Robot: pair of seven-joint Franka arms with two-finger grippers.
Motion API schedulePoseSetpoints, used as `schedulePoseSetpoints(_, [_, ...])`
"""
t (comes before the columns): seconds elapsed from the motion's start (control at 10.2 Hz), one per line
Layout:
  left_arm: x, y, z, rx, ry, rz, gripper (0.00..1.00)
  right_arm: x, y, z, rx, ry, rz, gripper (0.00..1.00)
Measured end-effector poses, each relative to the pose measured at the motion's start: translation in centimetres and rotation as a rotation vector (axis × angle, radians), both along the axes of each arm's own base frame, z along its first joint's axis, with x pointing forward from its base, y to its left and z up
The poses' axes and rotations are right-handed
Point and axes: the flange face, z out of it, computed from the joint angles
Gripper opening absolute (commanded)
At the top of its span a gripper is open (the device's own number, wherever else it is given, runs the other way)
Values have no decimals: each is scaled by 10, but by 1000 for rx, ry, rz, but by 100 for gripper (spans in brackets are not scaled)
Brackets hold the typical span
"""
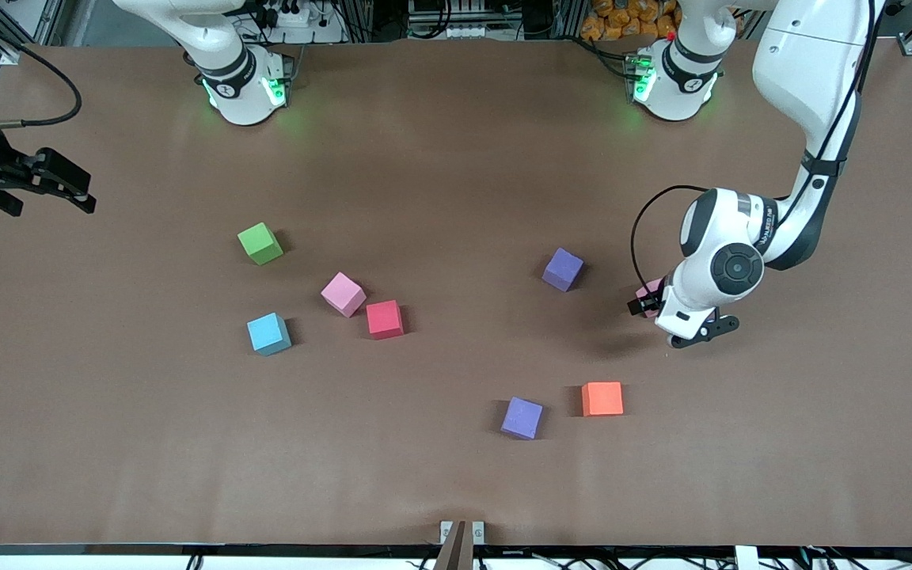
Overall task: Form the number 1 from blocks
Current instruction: 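Reach the left gripper to the pink block and grasp it, then lift the pink block with the left gripper toward the table middle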
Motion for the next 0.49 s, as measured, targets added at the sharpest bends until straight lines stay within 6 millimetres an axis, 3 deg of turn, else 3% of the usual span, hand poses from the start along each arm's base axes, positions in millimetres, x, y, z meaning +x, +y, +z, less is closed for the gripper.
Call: schedulePoseSetpoints(0.49, [0, 4, 9, 15, 5, -7, 100, 0, 0, 0, 0, 0, 0, 100])
